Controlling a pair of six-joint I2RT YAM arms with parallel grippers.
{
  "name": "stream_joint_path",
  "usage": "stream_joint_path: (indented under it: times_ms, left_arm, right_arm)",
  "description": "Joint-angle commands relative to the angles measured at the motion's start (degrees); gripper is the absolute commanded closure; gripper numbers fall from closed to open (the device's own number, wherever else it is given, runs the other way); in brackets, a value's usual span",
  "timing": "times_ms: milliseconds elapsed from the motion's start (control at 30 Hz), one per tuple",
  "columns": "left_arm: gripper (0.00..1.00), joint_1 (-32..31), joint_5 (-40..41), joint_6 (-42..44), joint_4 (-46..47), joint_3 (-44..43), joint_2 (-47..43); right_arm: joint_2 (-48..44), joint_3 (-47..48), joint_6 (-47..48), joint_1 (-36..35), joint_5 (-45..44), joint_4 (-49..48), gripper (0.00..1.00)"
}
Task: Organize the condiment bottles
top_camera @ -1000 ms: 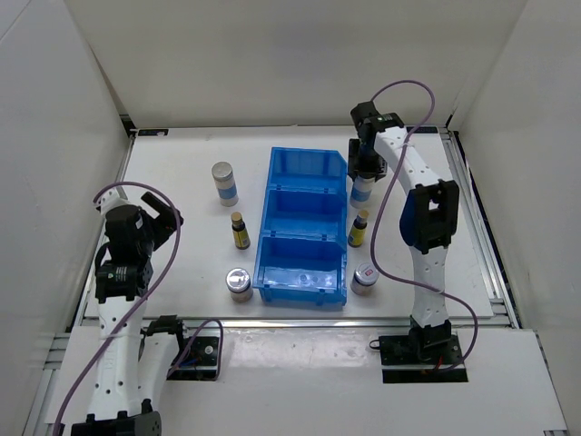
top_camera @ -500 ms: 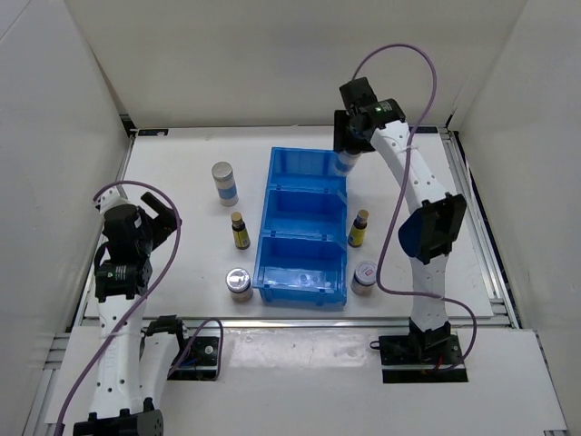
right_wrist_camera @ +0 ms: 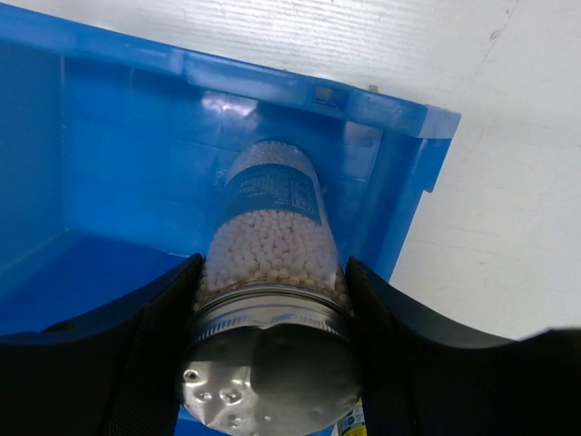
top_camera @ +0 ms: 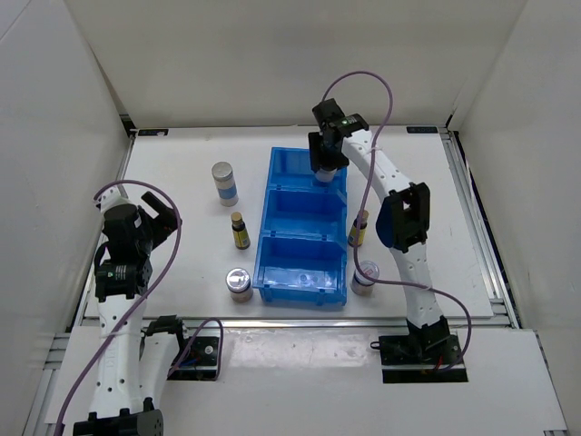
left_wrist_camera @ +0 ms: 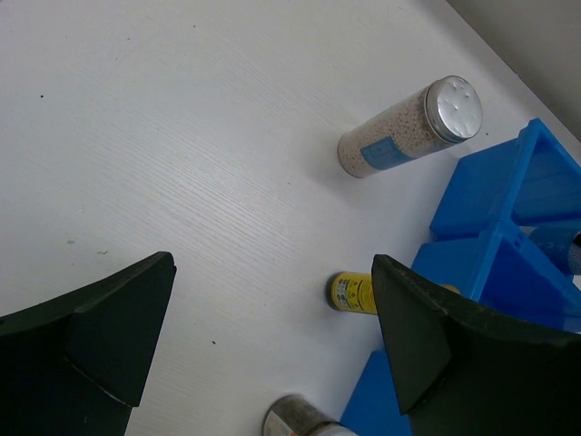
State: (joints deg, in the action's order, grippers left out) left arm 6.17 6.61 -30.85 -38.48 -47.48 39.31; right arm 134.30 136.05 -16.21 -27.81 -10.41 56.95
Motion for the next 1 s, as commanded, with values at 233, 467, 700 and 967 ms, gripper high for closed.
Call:
stream_joint_path:
  times_ms: [233,467,700,967]
  left_arm:
    - [0.0,0.2,-2.6,0.0,3.9,0.7,0.4]
    - [0.0,0.2,-4.8,2.5,7.6,0.1,2.1]
    - [0.0,2.2,-12.1,8.8,12.6,-2.6,7.4]
    - [0.0,0.6,-6.7,15.1,16.4,-12.1,27.8]
  right_arm:
    - [-4.4,2.1,0.2,0.3,-3.4,-1.8,0.0]
    - [-14.5,3.7,-3.8,0.8,-7.8,2.9,0.0]
    - [-30.0,-7.1,-7.6,2.0,-3.3,2.2,0.0]
    - [-38.2,-13.3,-4.4,2.0,1.1,3.8,0.0]
